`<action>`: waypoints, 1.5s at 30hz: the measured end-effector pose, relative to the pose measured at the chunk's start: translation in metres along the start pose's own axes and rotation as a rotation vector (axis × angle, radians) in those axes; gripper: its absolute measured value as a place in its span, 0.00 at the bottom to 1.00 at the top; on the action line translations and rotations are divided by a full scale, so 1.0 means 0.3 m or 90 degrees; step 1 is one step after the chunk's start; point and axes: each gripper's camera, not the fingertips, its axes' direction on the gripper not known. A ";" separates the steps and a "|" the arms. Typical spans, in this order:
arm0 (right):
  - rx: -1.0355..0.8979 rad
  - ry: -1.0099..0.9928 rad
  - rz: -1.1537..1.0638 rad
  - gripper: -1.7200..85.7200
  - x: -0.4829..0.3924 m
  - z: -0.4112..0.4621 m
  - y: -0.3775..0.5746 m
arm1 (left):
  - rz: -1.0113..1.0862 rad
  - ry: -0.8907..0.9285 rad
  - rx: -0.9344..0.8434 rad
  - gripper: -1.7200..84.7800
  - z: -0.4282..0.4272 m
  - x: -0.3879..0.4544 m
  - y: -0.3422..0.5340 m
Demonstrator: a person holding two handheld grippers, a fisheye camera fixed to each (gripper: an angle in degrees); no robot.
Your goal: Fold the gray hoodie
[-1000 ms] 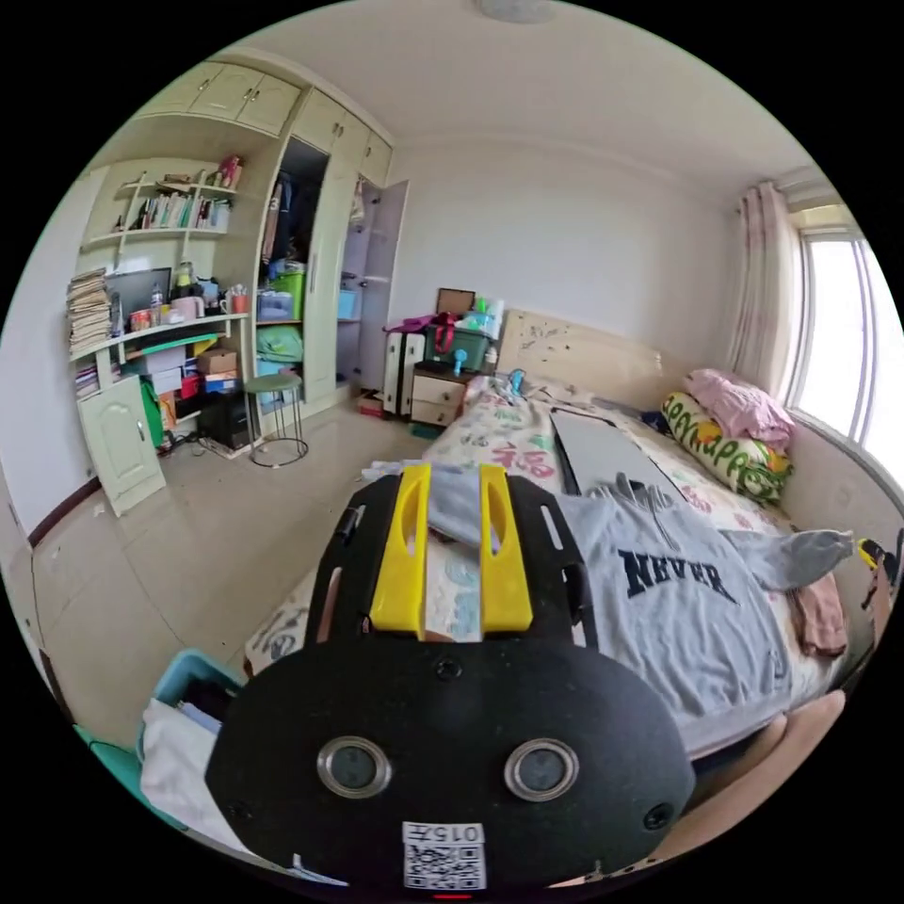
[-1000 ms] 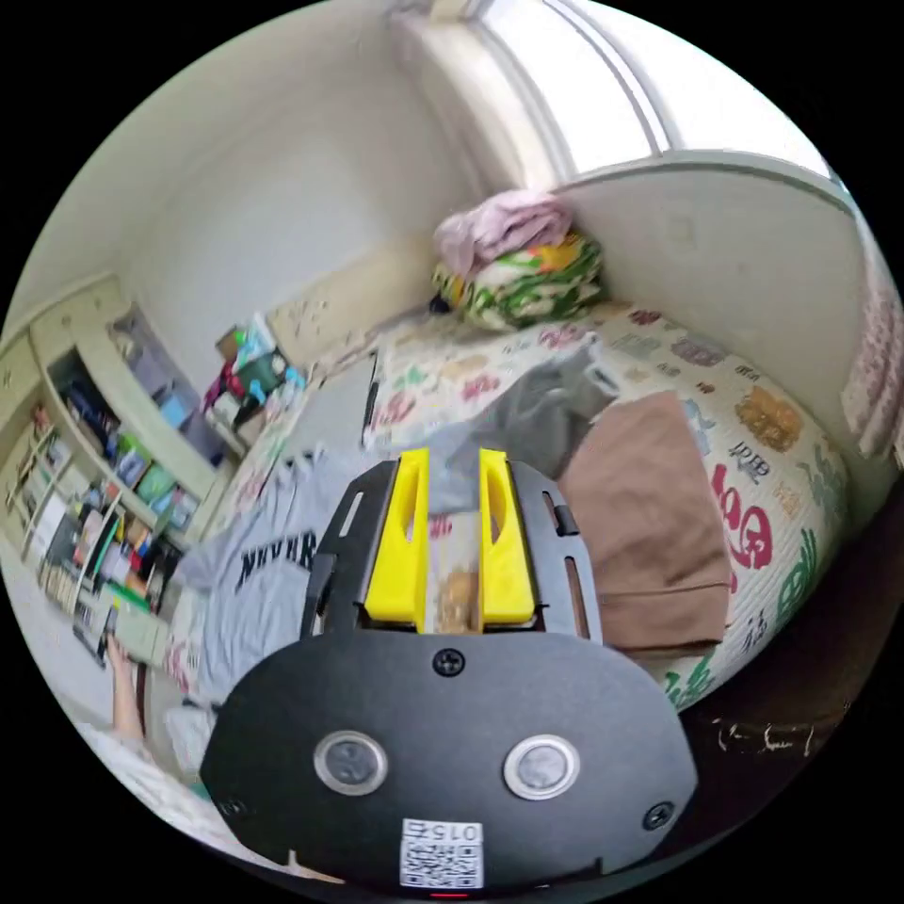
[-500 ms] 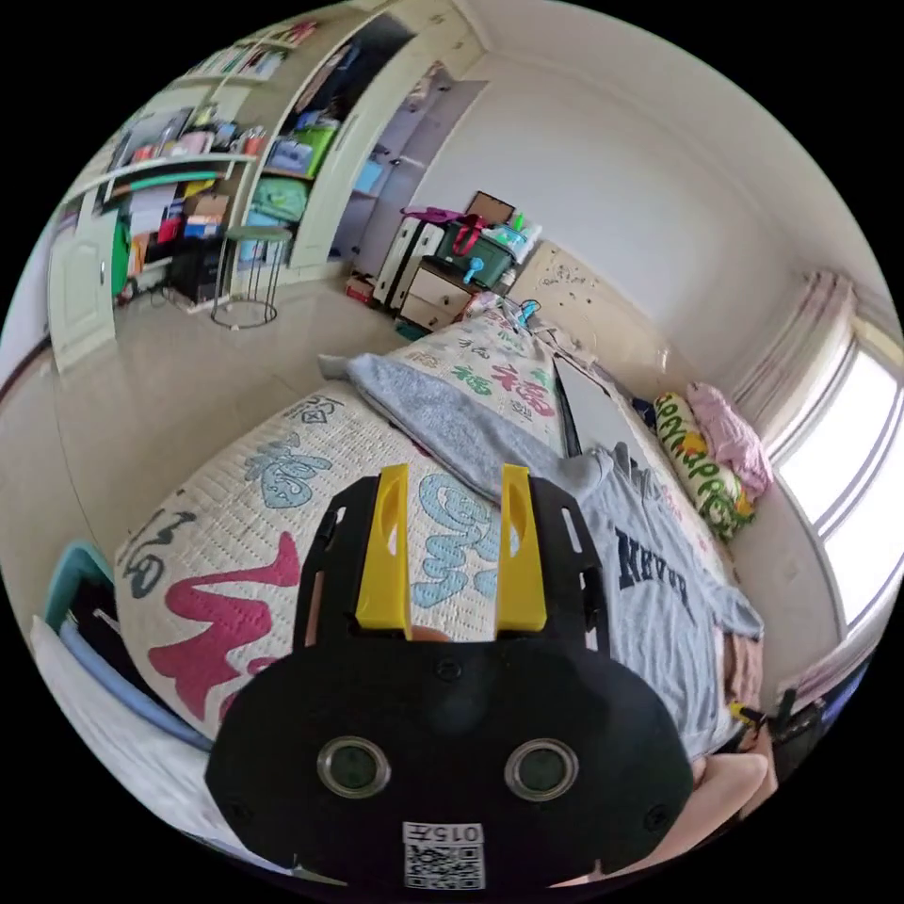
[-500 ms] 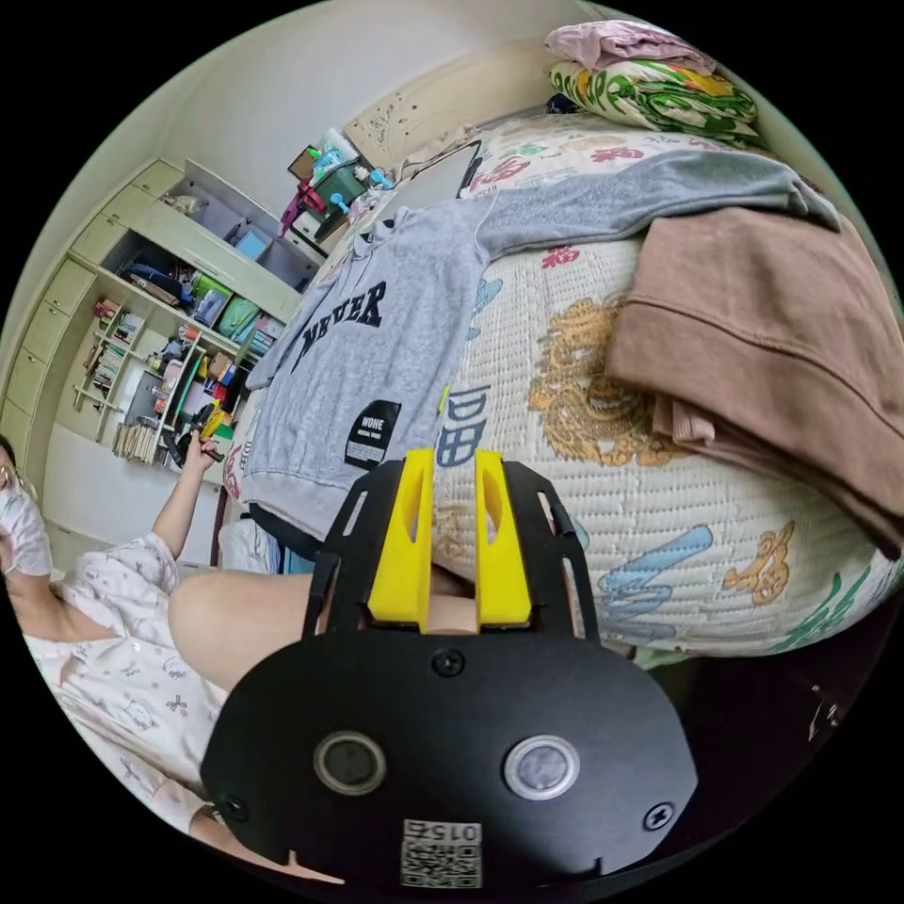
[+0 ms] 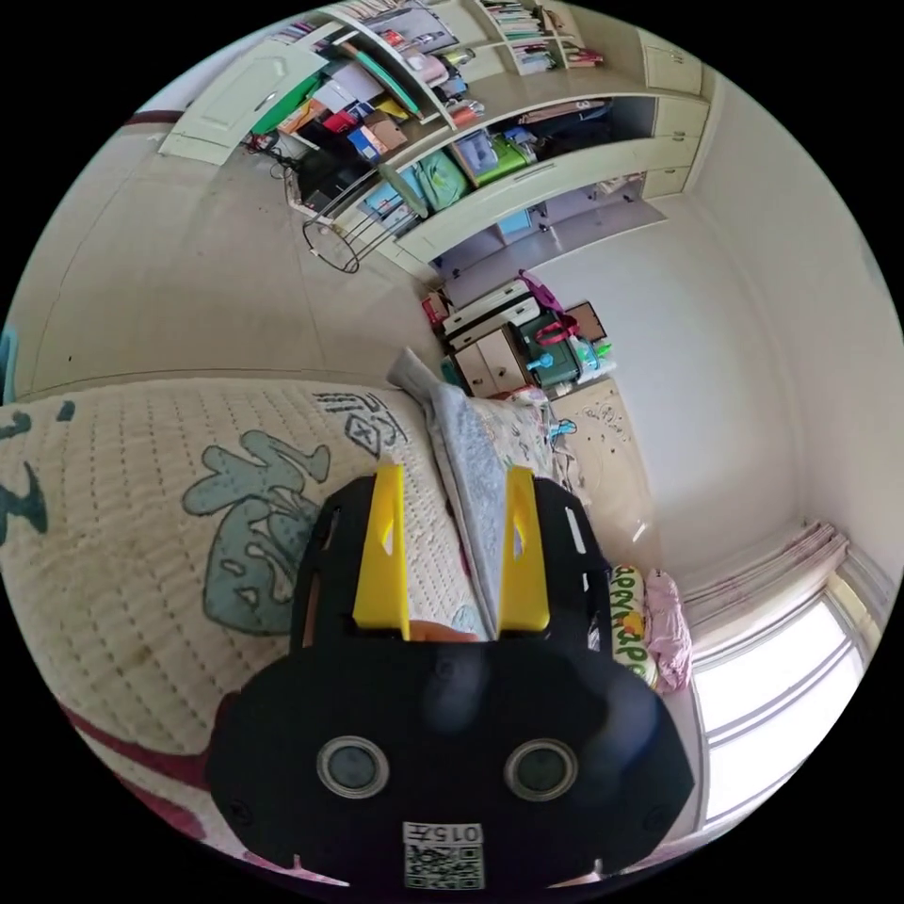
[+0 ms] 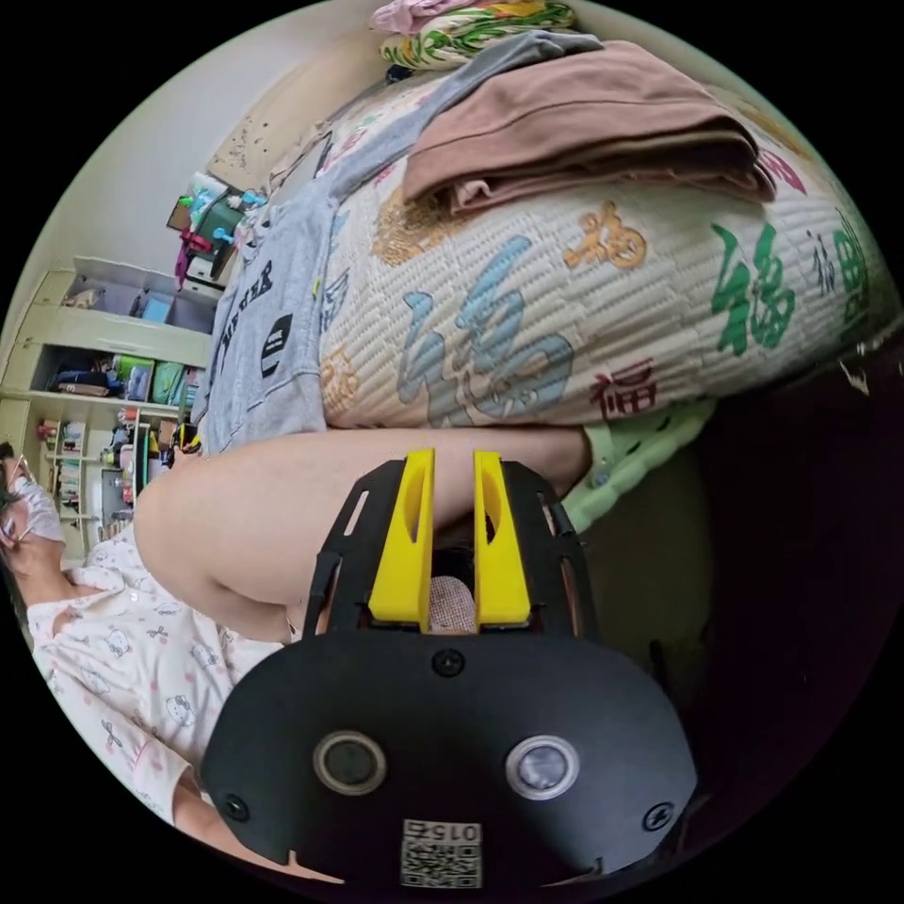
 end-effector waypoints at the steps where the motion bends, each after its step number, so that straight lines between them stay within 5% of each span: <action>1: -0.002 0.002 0.010 0.10 0.008 -0.002 0.010 | 0.002 0.004 0.006 0.19 0.007 0.011 -0.003; 11: -0.023 0.044 0.033 0.11 -0.050 -0.039 -0.039 | -0.018 0.063 -0.172 0.05 0.155 0.138 -0.221; 18: 0.018 -0.016 -0.048 0.12 -0.170 -0.120 -0.202 | 0.111 -0.019 0.143 0.03 -0.346 0.252 -0.363; 25: -0.001 -0.044 -0.092 0.13 -0.183 -0.068 -0.268 | 0.131 0.009 -0.051 0.15 -0.452 -0.047 -0.219; 30: 0.008 -0.078 -0.081 0.14 -0.116 -0.043 -0.278 | 0.245 0.132 -0.222 0.15 -0.767 -0.135 0.113; 36: -0.015 -0.078 -0.093 0.15 -0.054 0.003 -0.305 | 0.436 0.081 -0.444 0.16 -1.021 -0.152 0.626; 45: -0.063 -0.008 -0.196 0.17 -0.078 0.037 -0.336 | 0.431 0.082 -0.471 0.18 -1.043 -0.279 0.866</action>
